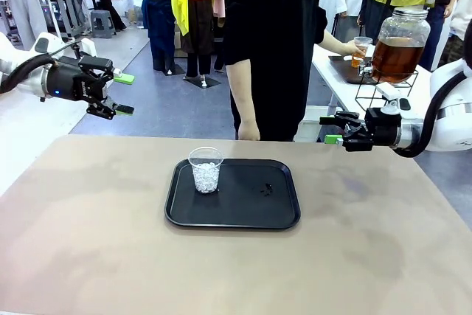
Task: Pour the drink into the iced cup.
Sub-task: Pick up the iced cup indicated by the human and present it to them.
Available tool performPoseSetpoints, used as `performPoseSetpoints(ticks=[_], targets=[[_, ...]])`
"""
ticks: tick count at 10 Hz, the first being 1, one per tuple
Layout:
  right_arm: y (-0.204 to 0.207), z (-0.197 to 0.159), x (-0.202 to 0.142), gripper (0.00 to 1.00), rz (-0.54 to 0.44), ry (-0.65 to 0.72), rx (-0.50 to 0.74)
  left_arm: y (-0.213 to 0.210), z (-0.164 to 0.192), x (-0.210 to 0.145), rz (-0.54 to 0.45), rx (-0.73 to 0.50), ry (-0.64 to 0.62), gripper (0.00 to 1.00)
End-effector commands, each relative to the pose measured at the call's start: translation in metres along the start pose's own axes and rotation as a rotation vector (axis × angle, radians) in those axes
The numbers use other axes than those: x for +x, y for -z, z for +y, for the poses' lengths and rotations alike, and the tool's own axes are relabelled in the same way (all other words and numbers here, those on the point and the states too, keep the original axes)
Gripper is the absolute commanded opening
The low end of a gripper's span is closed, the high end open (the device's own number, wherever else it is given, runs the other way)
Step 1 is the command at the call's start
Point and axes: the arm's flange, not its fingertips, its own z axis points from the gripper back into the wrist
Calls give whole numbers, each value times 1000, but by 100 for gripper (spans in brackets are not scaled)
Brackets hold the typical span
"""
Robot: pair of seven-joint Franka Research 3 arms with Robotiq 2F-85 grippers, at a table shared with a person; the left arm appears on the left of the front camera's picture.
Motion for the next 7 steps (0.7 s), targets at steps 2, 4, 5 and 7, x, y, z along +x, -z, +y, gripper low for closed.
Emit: performPoseSetpoints(ticks=[2, 4, 5, 7], targets=[[0, -4, 3, 100, -1, -3, 2, 0, -2, 0, -1, -1, 10, 100], [0, -4, 3, 100, -1, -3, 2, 0, -2, 0, -1, -1, 10, 100], [0, -4, 3, 100, -1, -3, 2, 0, -2, 0, -1, -1, 10, 100], [0, -4, 3, 100, -1, -3, 2, 0, -2, 0, -1, -1, 10, 100]])
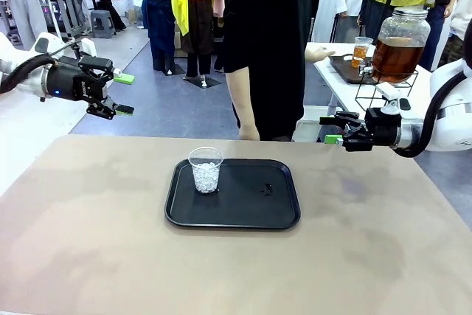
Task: Pour the drink into the iced cup.
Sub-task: Pick up the iced cup indicated by the human and present it to them.
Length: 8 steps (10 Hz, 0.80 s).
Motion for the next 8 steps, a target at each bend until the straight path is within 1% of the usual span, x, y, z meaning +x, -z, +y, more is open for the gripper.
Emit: performPoseSetpoints(ticks=[1, 8], targets=[[0, -4, 3, 100, -1, -3, 2, 0, -2, 0, -1, -1, 10, 100], [0, -4, 3, 100, -1, -3, 2, 0, -2, 0, -1, -1, 10, 100]])
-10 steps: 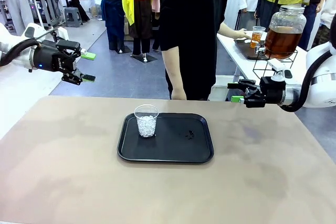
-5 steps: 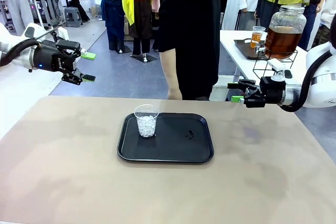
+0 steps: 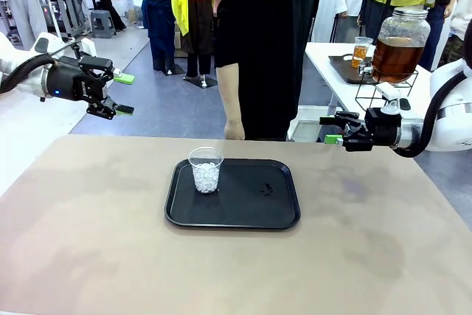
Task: Pour the drink into the iced cup.
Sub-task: Pick up the iced cup indicated by the human and present it to them.
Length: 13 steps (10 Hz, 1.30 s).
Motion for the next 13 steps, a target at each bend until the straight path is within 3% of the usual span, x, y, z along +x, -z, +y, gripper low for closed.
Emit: performPoseSetpoints(ticks=[1, 13], targets=[[0, -4, 3, 100, -1, -3, 2, 0, -2, 0, -1, -1, 10, 100], [0, -4, 3, 100, -1, -3, 2, 0, -2, 0, -1, -1, 10, 100]])
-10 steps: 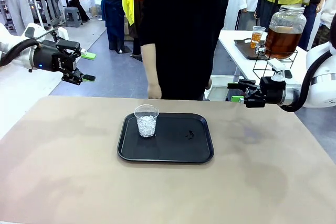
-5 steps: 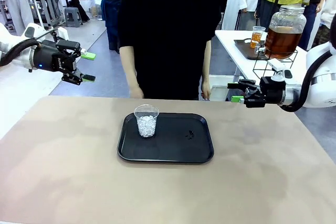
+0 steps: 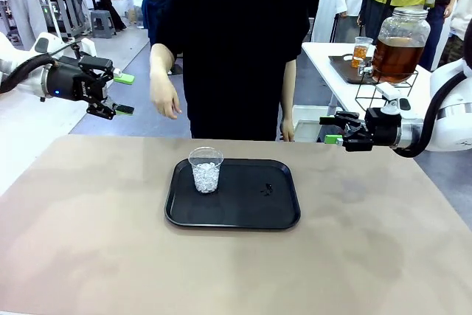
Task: Pour the drink into the iced cup.
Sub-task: Pick up the iced cup indicated by the human and present it to them.
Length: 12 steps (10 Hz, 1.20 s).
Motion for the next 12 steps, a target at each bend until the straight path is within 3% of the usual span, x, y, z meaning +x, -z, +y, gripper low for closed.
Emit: performPoseSetpoints(ticks=[1, 12], targets=[[0, -4, 3, 100, -1, -3, 2, 0, -2, 0, -1, -1, 10, 100], [0, -4, 3, 100, -1, -3, 2, 0, -2, 0, -1, -1, 10, 100]])
